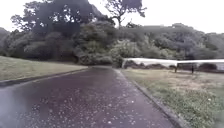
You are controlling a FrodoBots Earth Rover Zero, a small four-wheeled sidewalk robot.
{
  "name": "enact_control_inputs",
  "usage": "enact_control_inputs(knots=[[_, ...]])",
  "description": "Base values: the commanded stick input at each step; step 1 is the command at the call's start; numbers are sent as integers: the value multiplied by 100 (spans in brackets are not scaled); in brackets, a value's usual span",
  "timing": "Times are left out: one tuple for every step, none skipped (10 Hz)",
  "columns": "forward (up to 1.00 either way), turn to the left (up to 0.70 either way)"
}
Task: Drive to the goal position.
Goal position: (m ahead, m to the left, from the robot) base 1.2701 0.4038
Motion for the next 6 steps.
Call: enact_control_inputs(knots=[[4, -16], [4, -16], [4, -16], [4, -16], [4, -16], [4, -12]])
